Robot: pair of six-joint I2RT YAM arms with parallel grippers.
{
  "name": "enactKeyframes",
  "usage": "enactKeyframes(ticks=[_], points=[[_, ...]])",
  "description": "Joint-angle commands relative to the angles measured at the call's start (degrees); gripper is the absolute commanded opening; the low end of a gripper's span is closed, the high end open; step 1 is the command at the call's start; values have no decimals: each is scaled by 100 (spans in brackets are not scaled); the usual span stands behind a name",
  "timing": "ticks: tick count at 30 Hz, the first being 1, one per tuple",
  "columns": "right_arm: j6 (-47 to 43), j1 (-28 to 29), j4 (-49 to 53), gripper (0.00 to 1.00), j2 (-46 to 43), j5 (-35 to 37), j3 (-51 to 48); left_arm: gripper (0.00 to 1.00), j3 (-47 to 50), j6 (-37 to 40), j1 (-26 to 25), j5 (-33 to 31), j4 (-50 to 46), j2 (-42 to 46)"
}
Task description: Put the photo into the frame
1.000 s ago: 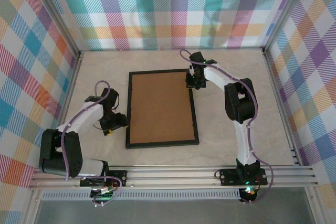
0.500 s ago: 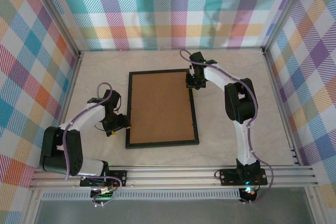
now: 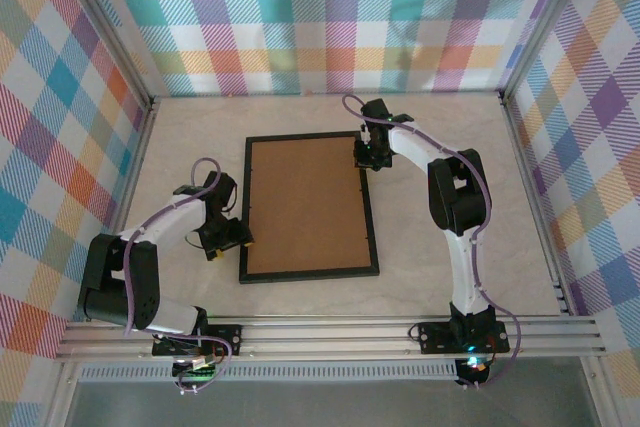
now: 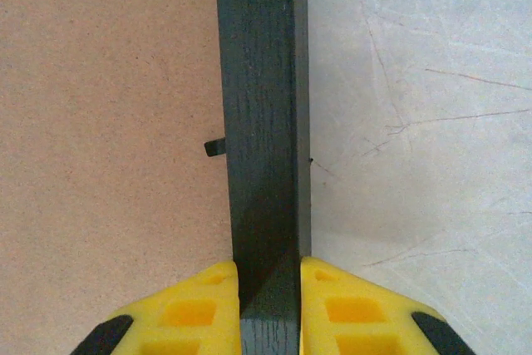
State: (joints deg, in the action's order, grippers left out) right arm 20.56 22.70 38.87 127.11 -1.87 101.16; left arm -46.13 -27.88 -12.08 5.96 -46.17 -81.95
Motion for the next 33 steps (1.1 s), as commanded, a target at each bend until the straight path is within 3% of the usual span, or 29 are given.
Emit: enactKeyframes(ticks=[1, 26, 33], points=[[115, 18, 541, 19, 28, -40, -160, 69, 41, -88, -143, 52, -81, -137], [358, 130, 466, 17, 96, -312, -291, 66, 46, -117, -1348, -378, 810, -2304], [258, 121, 557, 16, 33, -136, -274, 66, -590, -111, -1403, -148, 435, -2006]])
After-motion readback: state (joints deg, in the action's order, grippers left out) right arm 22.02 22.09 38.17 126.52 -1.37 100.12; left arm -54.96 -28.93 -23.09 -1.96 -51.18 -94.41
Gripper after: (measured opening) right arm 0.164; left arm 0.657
